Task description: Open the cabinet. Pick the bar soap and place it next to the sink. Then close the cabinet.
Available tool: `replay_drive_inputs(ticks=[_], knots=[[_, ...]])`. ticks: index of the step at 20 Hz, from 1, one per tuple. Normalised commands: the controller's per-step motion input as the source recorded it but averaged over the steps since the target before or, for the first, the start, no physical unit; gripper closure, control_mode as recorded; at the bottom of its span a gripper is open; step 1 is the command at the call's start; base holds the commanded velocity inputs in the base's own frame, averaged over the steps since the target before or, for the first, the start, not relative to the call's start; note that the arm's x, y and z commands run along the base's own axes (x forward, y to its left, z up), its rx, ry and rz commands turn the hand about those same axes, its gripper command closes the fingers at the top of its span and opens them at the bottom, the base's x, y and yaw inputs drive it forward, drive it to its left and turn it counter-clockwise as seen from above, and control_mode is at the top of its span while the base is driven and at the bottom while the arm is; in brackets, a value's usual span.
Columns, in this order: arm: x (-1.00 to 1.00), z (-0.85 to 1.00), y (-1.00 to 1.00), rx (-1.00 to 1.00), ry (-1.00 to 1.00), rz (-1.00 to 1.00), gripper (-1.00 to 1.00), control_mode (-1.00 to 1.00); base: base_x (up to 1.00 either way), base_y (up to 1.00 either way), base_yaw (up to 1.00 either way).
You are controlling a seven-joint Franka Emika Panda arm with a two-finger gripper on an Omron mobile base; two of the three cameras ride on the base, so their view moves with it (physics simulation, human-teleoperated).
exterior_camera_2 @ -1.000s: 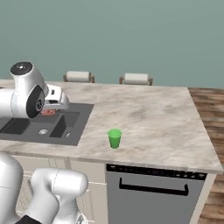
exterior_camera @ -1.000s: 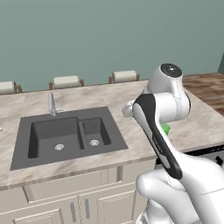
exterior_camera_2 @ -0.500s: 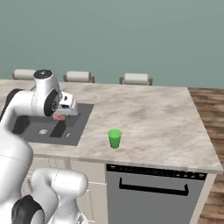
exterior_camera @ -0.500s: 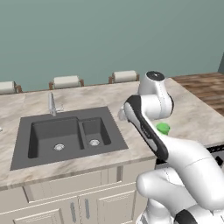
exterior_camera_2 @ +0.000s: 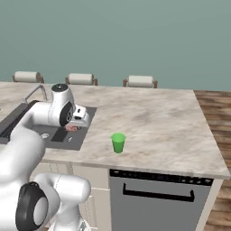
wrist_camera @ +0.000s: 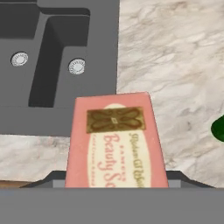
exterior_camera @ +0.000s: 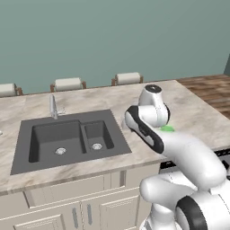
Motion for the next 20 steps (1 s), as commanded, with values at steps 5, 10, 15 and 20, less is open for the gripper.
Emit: replay_drive_inputs(ticks=[5, 10, 15, 20], knots=[[0.27, -0.55, -0.07, 0.0, 0.0, -0.04, 1.0, -1.0, 0.0, 0.0, 0.0], [0.35, -0.42, -0.05, 0.0, 0.0, -0.03, 1.0, -1.0, 0.0, 0.0, 0.0], [0.35, -0.24, -0.11, 0.0, 0.0, -0.02, 1.0, -1.0, 0.0, 0.0, 0.0], [0.3, -0.2, -0.06, 0.0, 0.0, -0.02, 1.0, -1.0, 0.0, 0.0, 0.0]])
